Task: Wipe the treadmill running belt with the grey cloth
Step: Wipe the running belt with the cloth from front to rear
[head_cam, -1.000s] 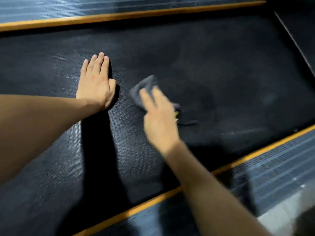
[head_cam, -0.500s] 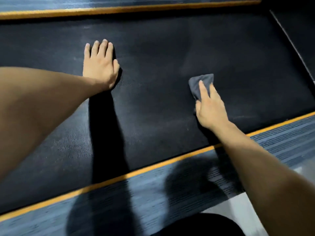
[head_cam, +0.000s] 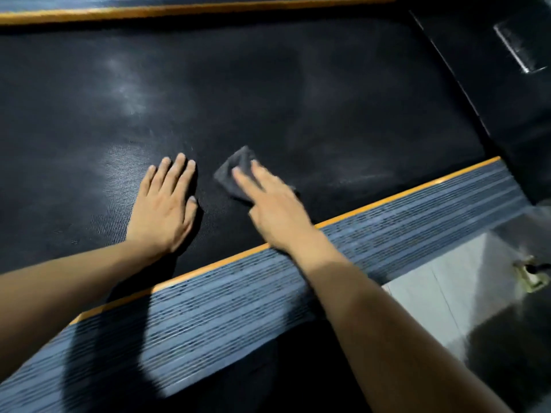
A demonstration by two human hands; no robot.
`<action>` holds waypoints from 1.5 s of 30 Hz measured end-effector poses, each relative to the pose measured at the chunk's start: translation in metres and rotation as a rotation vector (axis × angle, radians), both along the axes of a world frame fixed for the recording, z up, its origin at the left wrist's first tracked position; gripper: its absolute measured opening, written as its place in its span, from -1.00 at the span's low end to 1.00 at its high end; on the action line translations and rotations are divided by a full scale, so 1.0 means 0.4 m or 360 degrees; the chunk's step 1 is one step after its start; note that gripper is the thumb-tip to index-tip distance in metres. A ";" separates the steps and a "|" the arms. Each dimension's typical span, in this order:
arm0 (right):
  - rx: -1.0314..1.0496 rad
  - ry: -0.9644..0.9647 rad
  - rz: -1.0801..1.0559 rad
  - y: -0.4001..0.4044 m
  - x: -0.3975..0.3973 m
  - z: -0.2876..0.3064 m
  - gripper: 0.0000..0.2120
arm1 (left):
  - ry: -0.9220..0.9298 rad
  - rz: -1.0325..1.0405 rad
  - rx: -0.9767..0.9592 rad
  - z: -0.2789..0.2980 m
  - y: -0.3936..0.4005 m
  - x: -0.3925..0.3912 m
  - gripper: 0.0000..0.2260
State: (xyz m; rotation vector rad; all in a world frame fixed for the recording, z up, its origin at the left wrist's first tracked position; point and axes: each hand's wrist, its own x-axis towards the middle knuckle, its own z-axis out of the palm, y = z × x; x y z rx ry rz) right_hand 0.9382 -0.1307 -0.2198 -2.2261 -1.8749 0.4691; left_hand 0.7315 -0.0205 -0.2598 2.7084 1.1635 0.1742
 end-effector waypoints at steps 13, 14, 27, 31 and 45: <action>-0.0130 -0.0179 -0.1116 -0.019 0.214 -0.004 -0.28 | -0.0023 0.0102 -0.0015 0.011 -0.019 0.021 -0.42; -0.0061 -0.0122 -0.0909 -0.005 0.135 -0.007 -0.28 | -0.0027 0.0102 -0.0015 0.010 -0.018 0.021 -0.42; -0.0056 -0.0224 -0.0978 -0.084 0.371 0.000 -0.30 | 0.0037 0.0080 -0.0016 0.018 -0.018 0.021 -0.42; -0.0008 -0.0177 -0.1206 -0.074 0.469 -0.008 -0.22 | 0.0059 0.0090 -0.0033 0.023 -0.018 0.030 -0.42; 0.0095 0.0038 -0.0313 0.031 -0.205 -0.049 -0.34 | 0.0055 0.0137 -0.0078 0.007 -0.022 -0.086 -0.36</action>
